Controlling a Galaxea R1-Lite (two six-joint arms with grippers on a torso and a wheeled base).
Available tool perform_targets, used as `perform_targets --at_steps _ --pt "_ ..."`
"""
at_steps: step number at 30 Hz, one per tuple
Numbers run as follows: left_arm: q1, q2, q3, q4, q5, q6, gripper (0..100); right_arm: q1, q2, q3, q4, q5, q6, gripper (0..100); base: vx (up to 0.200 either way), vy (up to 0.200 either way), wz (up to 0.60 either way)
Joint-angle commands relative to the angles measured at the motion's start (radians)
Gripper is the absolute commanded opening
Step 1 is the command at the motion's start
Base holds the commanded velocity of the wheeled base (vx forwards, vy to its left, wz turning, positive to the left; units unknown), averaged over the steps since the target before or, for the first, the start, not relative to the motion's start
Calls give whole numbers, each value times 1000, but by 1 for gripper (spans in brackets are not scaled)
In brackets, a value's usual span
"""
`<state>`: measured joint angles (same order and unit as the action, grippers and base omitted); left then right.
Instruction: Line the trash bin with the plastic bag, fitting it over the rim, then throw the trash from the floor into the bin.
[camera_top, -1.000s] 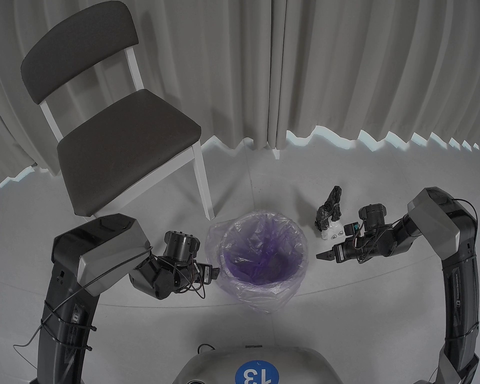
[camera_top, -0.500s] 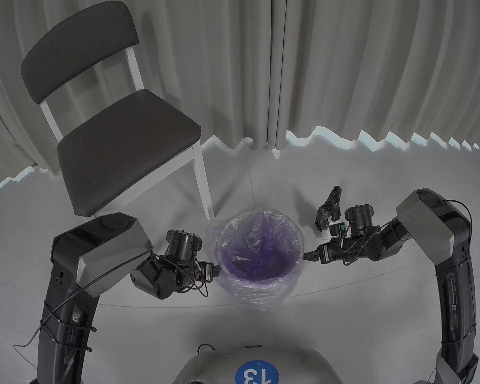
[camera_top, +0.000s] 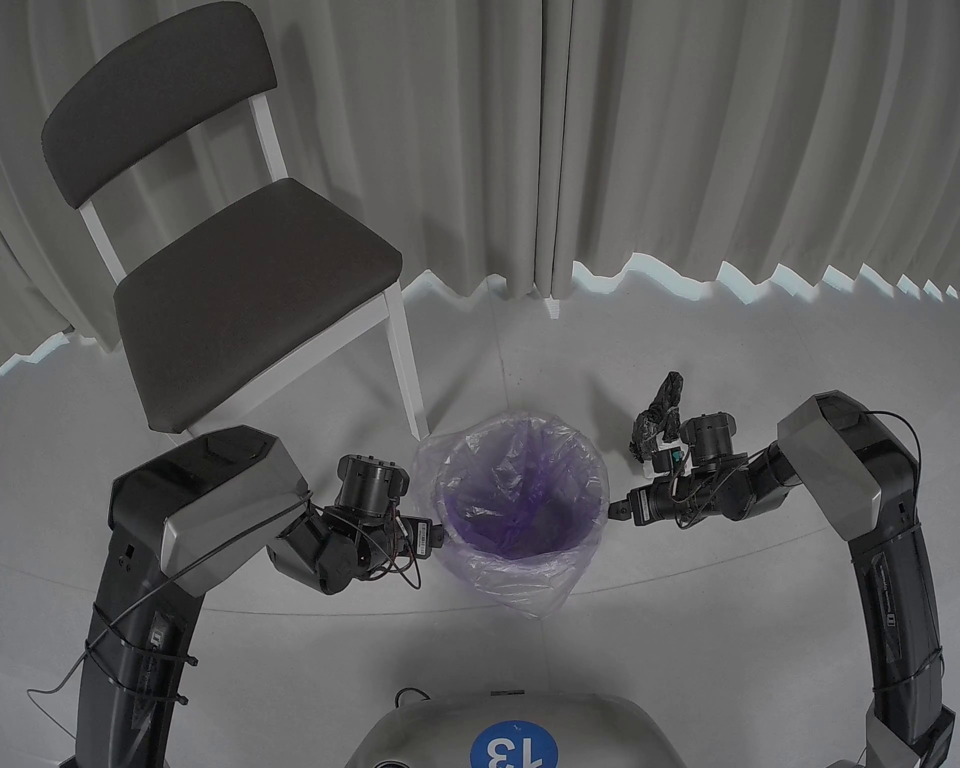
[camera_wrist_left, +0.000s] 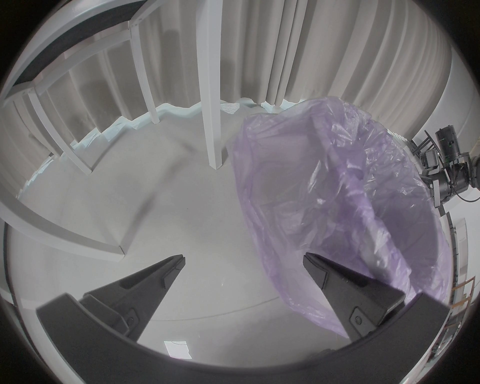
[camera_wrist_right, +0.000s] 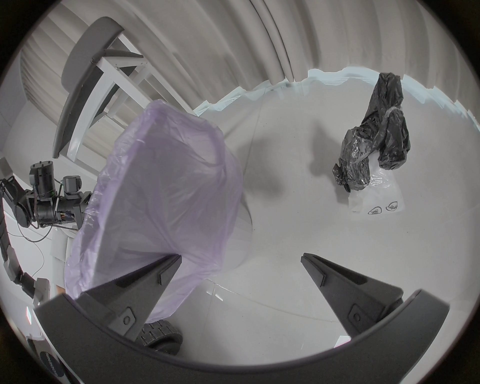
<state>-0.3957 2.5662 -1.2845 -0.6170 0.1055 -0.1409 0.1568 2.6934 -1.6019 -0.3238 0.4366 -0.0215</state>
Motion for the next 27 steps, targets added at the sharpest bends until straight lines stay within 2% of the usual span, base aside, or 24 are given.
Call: perform_targets --at_steps 1,7,13,21,27 --pt "-5 28 -4 -1 2 -5 100 -2 36 -27 2 -2 0 100 0 0 0" --pt "-5 48 -9 -20 0 -9 100 -5 55 -50 5 -6 0 100 0 0 0" --pt "-17 58 -73 42 5 3 100 -6 146 -216 109 -10 -11 100 0 0 0" --pt "-28 63 -138 163 11 3 100 -5 151 -239 137 -21 -11 100 0 0 0" --pt "-40 62 -128 158 13 -9 100 -6 152 -236 138 -21 -8 100 0 0 0"
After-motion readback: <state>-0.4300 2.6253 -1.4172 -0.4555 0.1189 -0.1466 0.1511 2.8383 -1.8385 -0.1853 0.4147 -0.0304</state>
